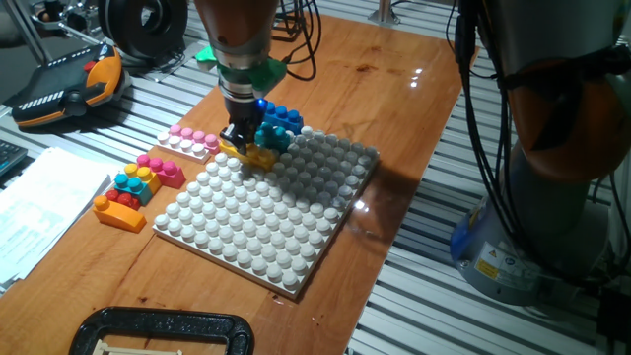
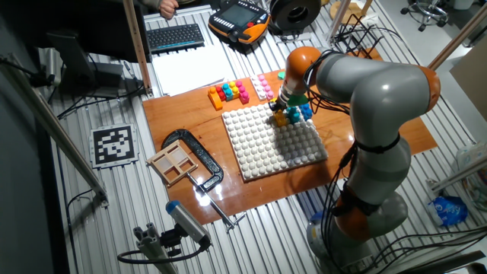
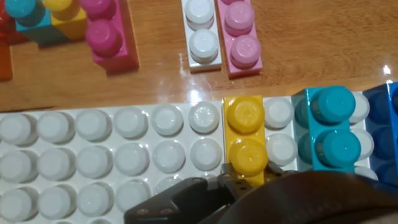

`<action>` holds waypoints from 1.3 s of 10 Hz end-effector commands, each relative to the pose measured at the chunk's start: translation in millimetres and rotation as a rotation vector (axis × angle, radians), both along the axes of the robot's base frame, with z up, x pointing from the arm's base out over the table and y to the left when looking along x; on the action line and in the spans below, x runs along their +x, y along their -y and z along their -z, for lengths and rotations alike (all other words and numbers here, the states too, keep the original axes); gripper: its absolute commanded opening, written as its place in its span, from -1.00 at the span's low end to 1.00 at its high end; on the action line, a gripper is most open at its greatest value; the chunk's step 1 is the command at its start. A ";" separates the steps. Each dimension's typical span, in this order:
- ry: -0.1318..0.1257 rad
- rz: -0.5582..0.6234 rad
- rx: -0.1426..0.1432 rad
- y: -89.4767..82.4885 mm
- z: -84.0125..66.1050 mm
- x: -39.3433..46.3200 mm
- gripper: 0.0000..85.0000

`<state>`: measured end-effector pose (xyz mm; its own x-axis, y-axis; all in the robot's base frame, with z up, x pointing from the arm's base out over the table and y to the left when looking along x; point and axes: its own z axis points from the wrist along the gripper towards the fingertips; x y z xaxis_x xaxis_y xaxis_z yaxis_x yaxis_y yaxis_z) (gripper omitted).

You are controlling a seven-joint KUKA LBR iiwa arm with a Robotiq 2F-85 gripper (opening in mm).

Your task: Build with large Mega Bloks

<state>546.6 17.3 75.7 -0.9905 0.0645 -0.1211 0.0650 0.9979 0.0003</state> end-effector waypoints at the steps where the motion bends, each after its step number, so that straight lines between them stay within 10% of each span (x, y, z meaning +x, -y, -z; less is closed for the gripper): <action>1: 0.002 -0.002 0.003 -0.1 2.1 0.2 -1.00; 13: 0.023 0.000 0.022 0.2 14.0 1.8 -1.00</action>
